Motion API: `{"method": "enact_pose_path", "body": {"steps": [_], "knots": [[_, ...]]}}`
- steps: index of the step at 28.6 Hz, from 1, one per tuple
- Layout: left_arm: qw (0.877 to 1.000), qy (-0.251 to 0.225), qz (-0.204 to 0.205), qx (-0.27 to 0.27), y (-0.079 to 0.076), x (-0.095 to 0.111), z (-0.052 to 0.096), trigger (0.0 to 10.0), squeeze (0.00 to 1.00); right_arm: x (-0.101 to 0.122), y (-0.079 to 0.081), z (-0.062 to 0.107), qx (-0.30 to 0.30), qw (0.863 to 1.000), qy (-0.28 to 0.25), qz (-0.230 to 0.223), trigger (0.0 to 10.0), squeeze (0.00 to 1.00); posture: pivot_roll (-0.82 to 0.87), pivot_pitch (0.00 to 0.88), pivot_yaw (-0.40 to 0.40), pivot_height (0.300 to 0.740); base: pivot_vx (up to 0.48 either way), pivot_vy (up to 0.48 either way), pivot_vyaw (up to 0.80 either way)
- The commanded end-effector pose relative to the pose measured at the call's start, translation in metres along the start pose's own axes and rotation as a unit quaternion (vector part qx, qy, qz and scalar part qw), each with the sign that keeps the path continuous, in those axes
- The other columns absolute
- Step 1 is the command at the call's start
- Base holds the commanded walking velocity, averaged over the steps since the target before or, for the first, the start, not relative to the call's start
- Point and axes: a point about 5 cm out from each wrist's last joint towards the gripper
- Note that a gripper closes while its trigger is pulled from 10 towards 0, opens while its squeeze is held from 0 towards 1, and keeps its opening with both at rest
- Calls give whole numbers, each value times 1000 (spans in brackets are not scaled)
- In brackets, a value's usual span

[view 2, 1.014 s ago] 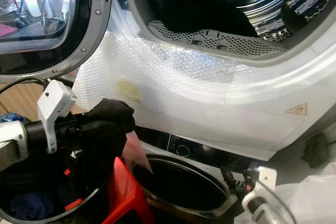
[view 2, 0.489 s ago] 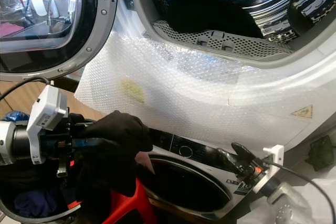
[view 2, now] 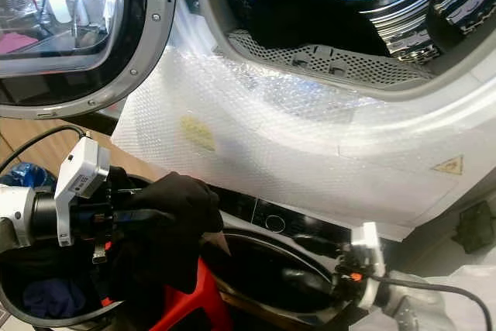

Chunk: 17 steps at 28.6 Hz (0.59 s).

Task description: Clothes washing

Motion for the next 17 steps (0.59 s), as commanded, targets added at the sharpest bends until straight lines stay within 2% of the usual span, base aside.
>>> {"method": "enact_pose_path", "body": {"steps": [1,4,6,9,12,14,17], "knots": [[1000,1,-10,-2,-1,0,-2,0,0,6,8,-10,31,999,-3,10,10000,1000,15,91,-20,740,0,0,0],[1000,-6,-11,6,1,1,-5,0,0,4,15,-19,54,998,5,11,10000,1000,12,93,-21,740,0,0,0],[999,-8,-18,38,8,1,-7,0,0,-3,20,-27,57,998,17,10,10000,1000,10,92,-22,740,0,0,0],[995,-3,-27,96,22,-2,-10,0,0,-12,15,-37,3,1000,21,10,10000,1000,9,94,-26,740,0,0,0],[994,-10,-24,107,23,-3,-14,0,0,-18,6,-45,-58,998,23,22,10000,1000,9,94,-26,740,0,0,0],[995,-19,-15,100,20,-4,-21,0,0,-22,-5,-53,-130,991,7,29,10000,1000,6,94,-28,740,0,0,0],[996,-22,-11,86,17,-5,-26,0,0,-22,-9,-61,-161,986,-7,30,10000,1000,6,94,-28,740,0,0,0]]}}
Point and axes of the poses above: a point about 5 cm out from each wrist's last joint towards the gripper, its own z axis pointing back from the gripper into the wrist, its own x axis along the axis of the wrist's last joint, y = z × x, and after that the axes turned 3 degrees about -z, right-handed
